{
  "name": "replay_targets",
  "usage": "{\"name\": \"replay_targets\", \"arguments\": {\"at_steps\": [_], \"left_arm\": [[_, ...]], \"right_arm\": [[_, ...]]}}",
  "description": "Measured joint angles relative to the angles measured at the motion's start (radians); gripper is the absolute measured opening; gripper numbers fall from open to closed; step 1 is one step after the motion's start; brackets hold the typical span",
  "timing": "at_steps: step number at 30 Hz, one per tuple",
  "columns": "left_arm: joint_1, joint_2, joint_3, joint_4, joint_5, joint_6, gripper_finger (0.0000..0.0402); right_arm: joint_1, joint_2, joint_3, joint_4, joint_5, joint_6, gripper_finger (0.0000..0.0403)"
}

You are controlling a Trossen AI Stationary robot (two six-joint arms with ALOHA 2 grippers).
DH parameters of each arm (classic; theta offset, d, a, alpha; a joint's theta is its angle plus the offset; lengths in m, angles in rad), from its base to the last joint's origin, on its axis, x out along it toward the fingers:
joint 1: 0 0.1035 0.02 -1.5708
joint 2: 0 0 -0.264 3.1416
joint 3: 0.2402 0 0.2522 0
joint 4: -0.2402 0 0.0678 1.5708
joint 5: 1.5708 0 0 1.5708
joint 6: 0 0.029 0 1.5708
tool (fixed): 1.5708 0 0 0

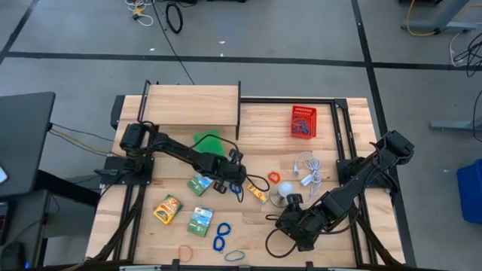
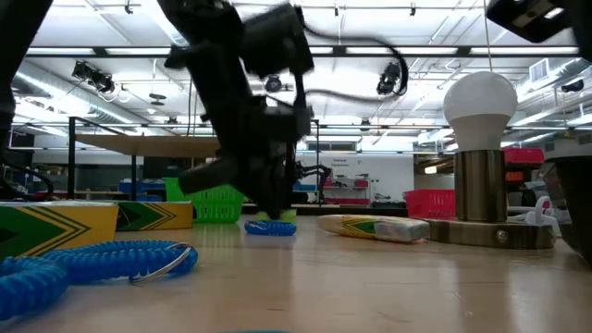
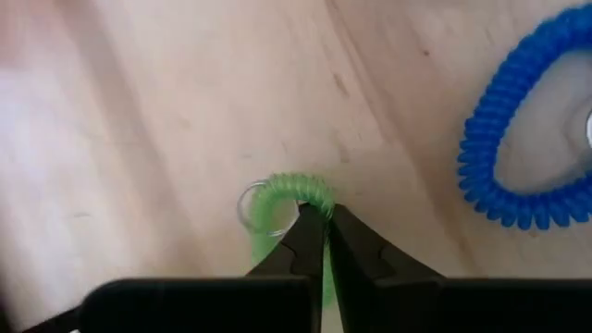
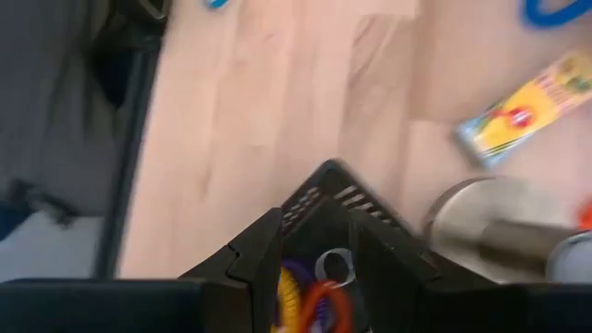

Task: Pick & Place Office Desk Supplies
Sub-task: Put the green spring keychain into the black basket

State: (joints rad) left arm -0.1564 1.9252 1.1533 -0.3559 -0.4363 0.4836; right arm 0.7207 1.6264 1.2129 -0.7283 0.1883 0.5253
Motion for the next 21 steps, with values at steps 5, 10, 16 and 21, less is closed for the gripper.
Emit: {"name": "replay_targets", "arguments": {"at_steps": [5, 10, 16, 21], "left_arm": [[-0.052, -0.072, 0.001, 0.012, -0.036, -0.039, 0.0008], [-0.093, -0.171, 0.001, 0.052, 0.058, -0.087, 0.0008], [-0.126, -0.273, 0.002, 0.132, 0.237, -0.102, 0.0008], [-0.139, -0.322, 0.003, 0.185, 0.368, -0.096, 0.0008]], "right_arm": [[0.012, 0.0, 0.0, 0.004, 0.164, -0.085, 0.0133], [0.034, 0.0, 0.0, 0.031, 0.329, -0.187, 0.0133], [0.061, 0.0, 0.0, 0.117, 0.485, -0.295, 0.0133], [0.055, 0.0, -0.013, 0.192, 0.589, -0.342, 0.0133]]}}
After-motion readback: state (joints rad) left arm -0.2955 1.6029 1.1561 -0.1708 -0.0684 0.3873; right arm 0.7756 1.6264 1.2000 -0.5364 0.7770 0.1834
